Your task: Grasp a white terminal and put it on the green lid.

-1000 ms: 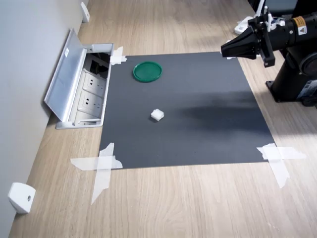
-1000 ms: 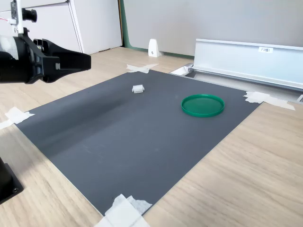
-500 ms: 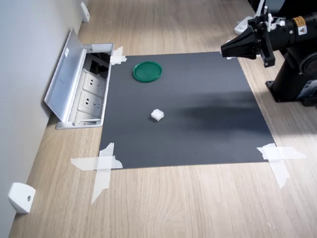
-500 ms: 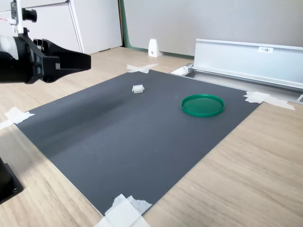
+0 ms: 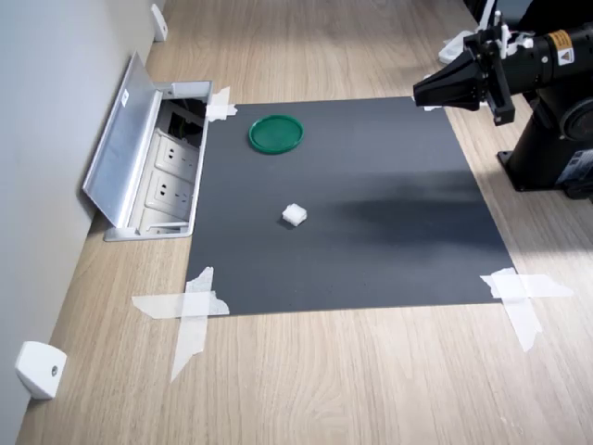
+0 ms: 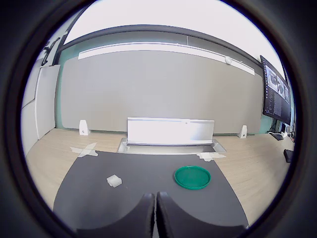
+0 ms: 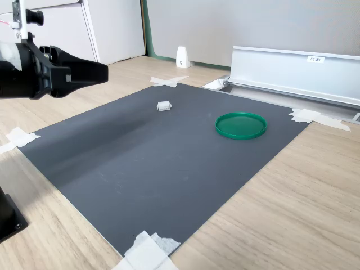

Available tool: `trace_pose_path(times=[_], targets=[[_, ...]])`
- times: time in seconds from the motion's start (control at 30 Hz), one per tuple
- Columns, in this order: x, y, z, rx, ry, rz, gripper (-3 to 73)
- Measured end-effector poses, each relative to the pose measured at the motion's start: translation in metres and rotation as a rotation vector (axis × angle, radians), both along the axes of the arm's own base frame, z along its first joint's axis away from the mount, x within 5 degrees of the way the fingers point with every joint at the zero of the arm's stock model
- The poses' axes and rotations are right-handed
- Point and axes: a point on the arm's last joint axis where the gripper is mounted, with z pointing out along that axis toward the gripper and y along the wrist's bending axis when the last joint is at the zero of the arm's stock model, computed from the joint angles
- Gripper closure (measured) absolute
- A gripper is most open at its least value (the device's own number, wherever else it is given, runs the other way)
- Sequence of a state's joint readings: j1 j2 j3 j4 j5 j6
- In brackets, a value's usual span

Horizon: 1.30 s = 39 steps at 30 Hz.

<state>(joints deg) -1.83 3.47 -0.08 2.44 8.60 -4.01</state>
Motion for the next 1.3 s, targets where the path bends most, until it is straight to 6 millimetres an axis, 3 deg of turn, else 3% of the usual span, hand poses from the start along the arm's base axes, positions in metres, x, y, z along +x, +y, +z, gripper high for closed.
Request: trace_pose_path(times=[0.67,0.97,1.3], targets=[[0.0,0.0,-0.004,0.002,0.054,0.002,70.4],[0.018,0.0,0.031,0.005,0.144,0.003,70.4],[0.065,-0.004,0.069,-0.049,0.466,0.006,70.4]])
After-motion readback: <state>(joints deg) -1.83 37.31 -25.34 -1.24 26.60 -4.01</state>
